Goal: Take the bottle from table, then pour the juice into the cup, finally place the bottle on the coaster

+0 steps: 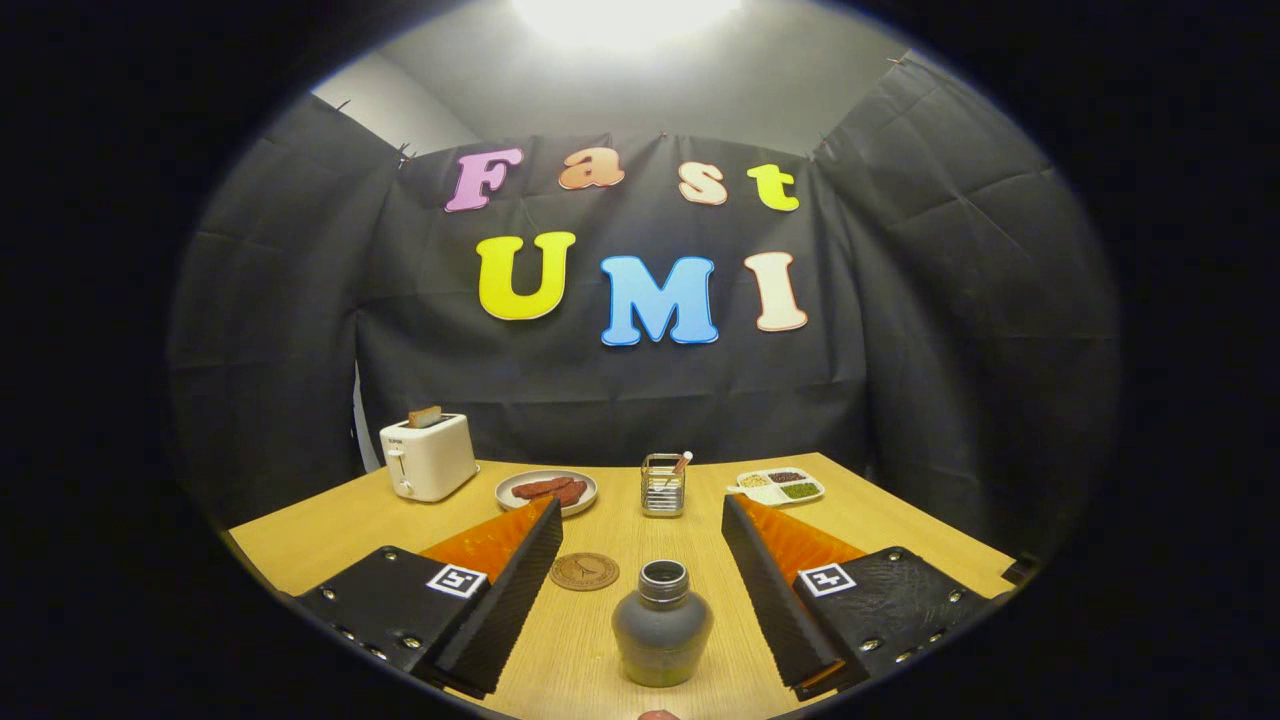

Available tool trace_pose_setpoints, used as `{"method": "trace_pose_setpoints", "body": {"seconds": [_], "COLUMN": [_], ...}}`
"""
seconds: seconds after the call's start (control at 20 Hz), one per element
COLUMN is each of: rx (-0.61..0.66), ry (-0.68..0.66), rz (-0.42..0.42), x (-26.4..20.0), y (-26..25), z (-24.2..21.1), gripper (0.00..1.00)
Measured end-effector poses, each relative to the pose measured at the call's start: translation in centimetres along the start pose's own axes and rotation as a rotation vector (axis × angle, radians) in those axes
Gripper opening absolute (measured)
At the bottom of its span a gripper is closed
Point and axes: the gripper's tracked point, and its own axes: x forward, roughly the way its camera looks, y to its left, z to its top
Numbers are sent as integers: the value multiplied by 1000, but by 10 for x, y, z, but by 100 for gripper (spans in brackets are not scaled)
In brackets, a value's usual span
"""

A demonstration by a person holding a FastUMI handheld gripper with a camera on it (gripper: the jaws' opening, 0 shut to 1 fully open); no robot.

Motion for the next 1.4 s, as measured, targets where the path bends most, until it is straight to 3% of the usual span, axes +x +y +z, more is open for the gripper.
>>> {"method": "trace_pose_setpoints", "body": {"seconds": [1.4], "rx": [-9], "ry": [278], "rz": [-13], "x": [4], "y": [-10], "z": [-140], "gripper": [98]}}
